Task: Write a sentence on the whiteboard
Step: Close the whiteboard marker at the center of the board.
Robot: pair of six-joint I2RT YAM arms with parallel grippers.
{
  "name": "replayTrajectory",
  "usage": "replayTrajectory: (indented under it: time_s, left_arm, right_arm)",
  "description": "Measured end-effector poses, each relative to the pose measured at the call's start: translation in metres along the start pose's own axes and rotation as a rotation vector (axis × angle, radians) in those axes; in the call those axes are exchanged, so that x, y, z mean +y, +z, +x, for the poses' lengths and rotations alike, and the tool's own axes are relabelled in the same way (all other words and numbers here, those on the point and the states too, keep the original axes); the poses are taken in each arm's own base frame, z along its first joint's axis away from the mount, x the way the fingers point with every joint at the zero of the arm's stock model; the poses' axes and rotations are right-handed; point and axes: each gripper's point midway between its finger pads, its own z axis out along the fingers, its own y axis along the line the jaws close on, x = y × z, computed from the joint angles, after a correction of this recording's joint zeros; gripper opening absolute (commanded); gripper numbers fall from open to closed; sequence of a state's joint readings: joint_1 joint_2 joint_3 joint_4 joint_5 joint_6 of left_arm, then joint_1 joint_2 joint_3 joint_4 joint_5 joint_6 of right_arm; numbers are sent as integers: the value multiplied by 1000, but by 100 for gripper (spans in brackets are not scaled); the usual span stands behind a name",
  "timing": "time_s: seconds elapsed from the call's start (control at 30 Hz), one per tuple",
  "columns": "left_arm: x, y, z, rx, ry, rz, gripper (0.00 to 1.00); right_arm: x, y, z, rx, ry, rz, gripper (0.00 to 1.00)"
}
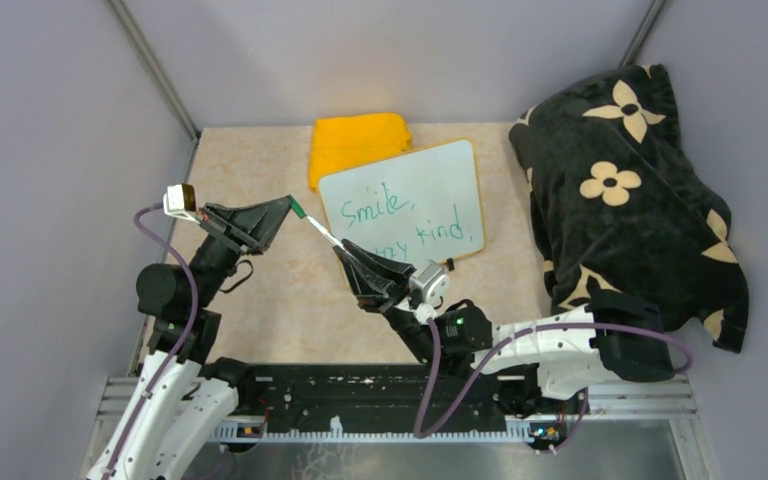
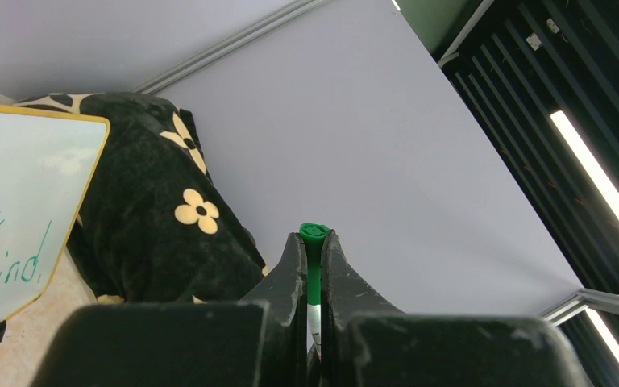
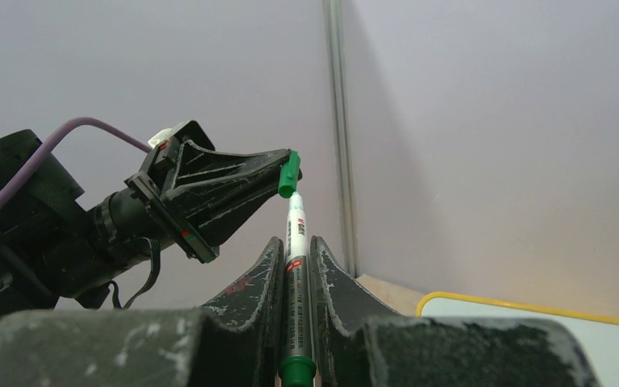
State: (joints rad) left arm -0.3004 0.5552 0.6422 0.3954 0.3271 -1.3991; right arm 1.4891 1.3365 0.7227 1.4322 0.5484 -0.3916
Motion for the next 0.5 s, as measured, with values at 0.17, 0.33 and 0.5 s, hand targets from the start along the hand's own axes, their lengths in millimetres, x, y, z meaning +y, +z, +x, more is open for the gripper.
replayTrajectory:
  time_s: [0.17,0.33,0.5]
  left_arm:
    - [0,0,-1,-5,2,-3,0]
    - [2,-1,-4,-25,13,-13,0]
    - [4,-1,-5,-32,19,-20,0]
  right_arm:
    - [0,0,0,0,1,0,0]
    - [0,0,0,0,1,0,0]
    - [0,0,0,1,3,0,0]
